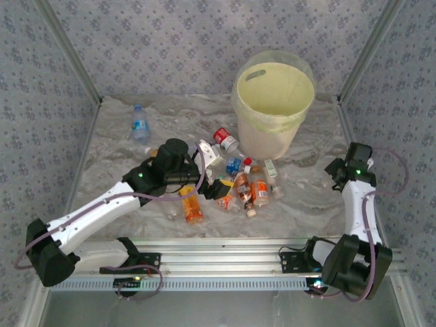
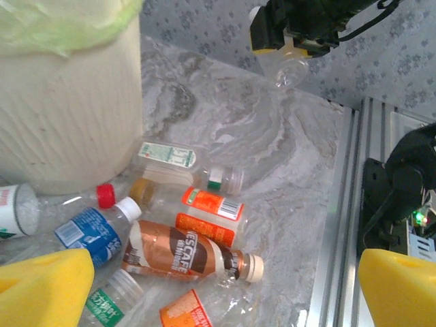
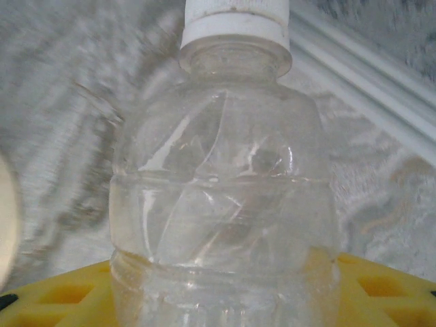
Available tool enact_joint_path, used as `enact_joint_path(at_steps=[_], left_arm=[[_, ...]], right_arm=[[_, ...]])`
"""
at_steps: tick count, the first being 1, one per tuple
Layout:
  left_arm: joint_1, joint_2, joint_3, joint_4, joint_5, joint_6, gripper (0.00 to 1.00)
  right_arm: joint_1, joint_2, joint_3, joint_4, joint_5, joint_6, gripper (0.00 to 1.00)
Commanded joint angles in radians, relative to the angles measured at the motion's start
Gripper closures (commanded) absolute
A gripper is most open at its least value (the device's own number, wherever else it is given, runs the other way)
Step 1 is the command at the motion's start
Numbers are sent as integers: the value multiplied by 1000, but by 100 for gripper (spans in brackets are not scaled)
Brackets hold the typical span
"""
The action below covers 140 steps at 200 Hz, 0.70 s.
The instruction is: Put the plastic bottles in the bin
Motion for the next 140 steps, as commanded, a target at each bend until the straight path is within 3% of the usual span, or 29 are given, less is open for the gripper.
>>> enact_joint_path(at_steps=[1,71,140], left_arm=[[22,-39,24,23,-20,-24,0],[57,-93,17,33,-73,-28,0],[74,-106,15,35,-82,-26,0]], right_arm=[[41,-43,103,-70,16,-13,37],[284,-41,407,-114,114,-96,38],[515,99,678,-85,155,-244,39]])
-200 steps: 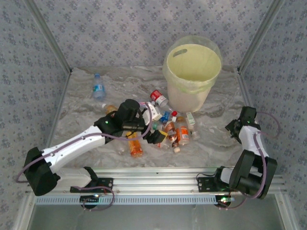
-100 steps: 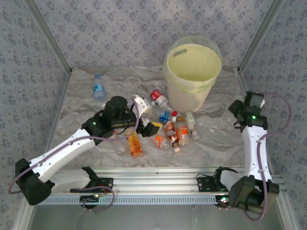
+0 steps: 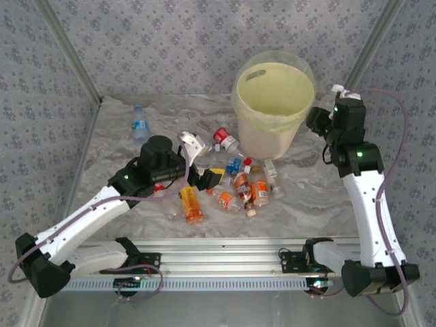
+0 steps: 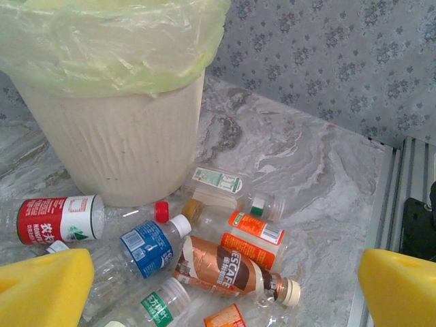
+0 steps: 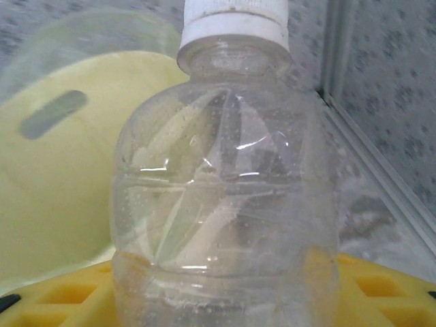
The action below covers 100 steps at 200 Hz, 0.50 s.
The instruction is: Put the plastic bottles in the bin
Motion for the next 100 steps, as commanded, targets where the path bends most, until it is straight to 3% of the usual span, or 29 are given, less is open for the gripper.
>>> enact_joint_path(at_steps=[1,47,100], left_arm=[[12,-21,15,24,-5,-7,0],[32,-24,15,27,2,-5,0],[45,-12,12,29,7,5,0]], right_arm=[[66,63,105,8,41,-90,39],[149,195,258,19,33,-167,39],[171,338,388,20,-19,-223,40]])
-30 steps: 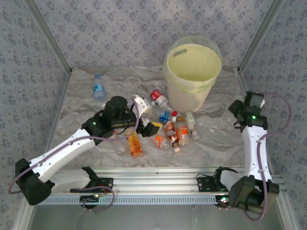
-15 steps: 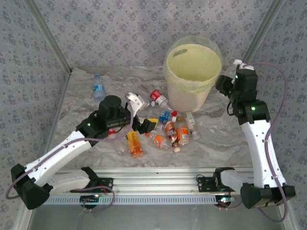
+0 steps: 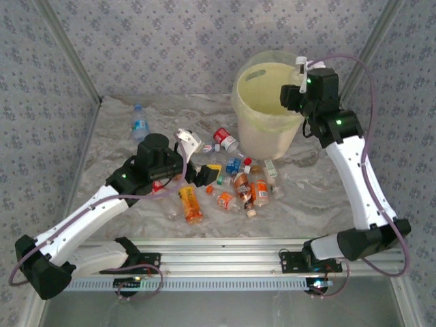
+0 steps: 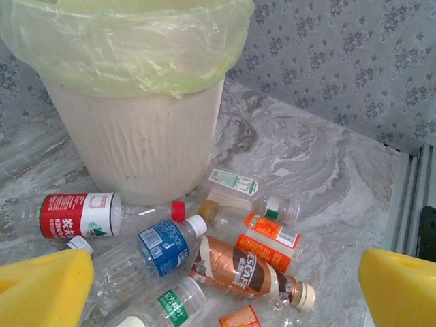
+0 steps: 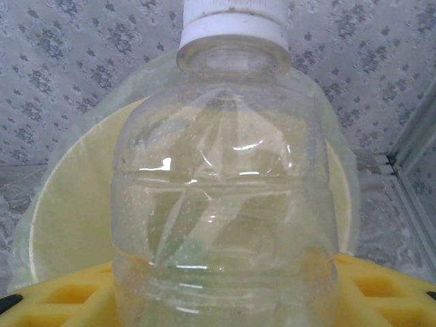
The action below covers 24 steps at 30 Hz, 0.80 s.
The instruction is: Put the plastic bottles in the bin
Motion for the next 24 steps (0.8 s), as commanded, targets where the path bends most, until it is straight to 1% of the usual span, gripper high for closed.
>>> enact_joint_path(at_steps=[1,8,24], left_arm=[[9,-9,12,28,7,6,0],[46,7,17,29,32,5,0],[52,19,17,13,9,26,0]], right_arm=[[5,55,82,9,-25,-58,40],[6,184,195,-15,-67,-80,41],[-35,440,394,-102,-201,-94,41]])
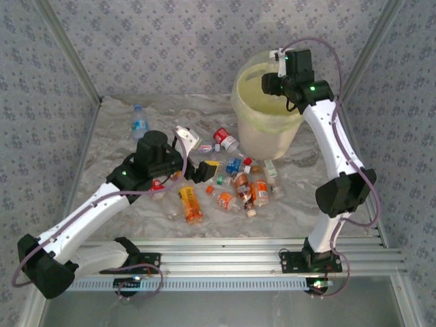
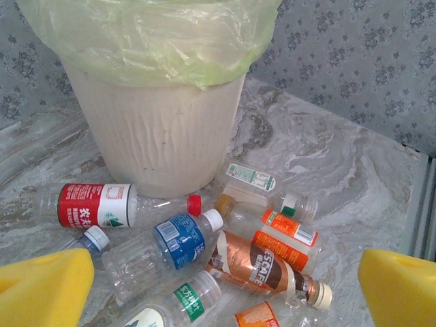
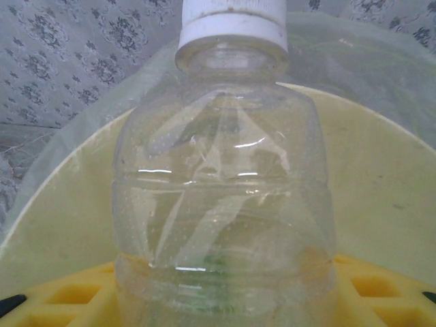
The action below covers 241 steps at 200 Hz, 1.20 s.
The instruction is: Put the plastic bottles in the bin
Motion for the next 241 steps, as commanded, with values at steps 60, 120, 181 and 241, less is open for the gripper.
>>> enact_joint_path(at_steps=[60,120,181,241], left_arm=[[8,-3,17,14,-4,10,0],[9,-4,19,14,-6,3,0],[9,-8,20,11,-6,3,0],[10,-8,20,12,-1,3,0]], right_arm=[[-38,120,130,-102,-93,9,41],[-40,152,117,-152,-108,19,38],[-43,162,117,-182,-109,24,29],[-43,151,145,-201,-106,22,15]])
